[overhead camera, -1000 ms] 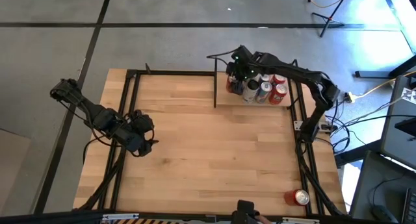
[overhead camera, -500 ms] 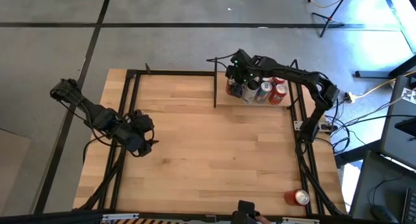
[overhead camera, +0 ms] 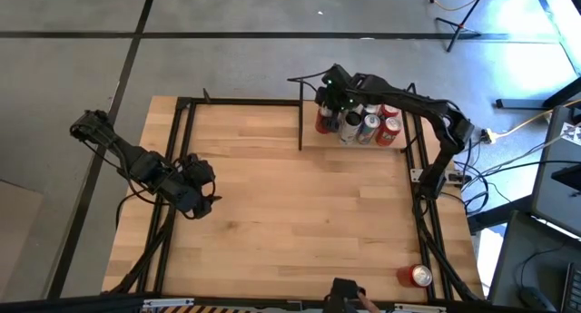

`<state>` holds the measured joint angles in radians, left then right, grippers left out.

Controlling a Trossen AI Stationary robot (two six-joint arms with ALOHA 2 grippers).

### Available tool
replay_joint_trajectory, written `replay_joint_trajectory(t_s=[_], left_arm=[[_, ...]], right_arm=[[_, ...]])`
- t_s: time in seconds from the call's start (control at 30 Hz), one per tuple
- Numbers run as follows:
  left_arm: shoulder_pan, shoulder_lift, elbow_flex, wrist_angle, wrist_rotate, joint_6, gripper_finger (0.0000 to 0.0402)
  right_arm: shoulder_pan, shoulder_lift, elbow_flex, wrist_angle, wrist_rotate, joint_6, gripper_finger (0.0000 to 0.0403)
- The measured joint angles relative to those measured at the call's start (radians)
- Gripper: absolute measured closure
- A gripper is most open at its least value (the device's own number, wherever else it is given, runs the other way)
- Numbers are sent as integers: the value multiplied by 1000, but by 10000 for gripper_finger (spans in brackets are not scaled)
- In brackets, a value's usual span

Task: Place canned beverage on shelf
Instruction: Put the top red soda can on the shelf, then put the red soda can on the shelf aligned with the other red soda can

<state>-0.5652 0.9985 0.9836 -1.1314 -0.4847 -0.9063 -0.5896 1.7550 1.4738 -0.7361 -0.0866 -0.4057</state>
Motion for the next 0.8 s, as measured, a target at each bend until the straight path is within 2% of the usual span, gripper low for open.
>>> replay_joint_trajectory(t_s=[0.13,0.27,0.5,0.63,0.7,0.8], left_arm=[[0,0,0,0,0,0,76],[0,0,0,0,0,0,76],[0,0,0,0,0,0,76],[0,0,0,5,0,0,76],[0,0,0,16,0,0,76],[0,0,0,40,-1,1,76]], right_arm=[[15,0,109,-111,8,-9,60],[78,0,280,-295,8,34,76],[309,-1,548,-596,-37,341,84],[496,-18,581,-664,-88,555,84],[595,-46,567,-669,-53,656,84],[736,-88,528,-708,55,815,84]])
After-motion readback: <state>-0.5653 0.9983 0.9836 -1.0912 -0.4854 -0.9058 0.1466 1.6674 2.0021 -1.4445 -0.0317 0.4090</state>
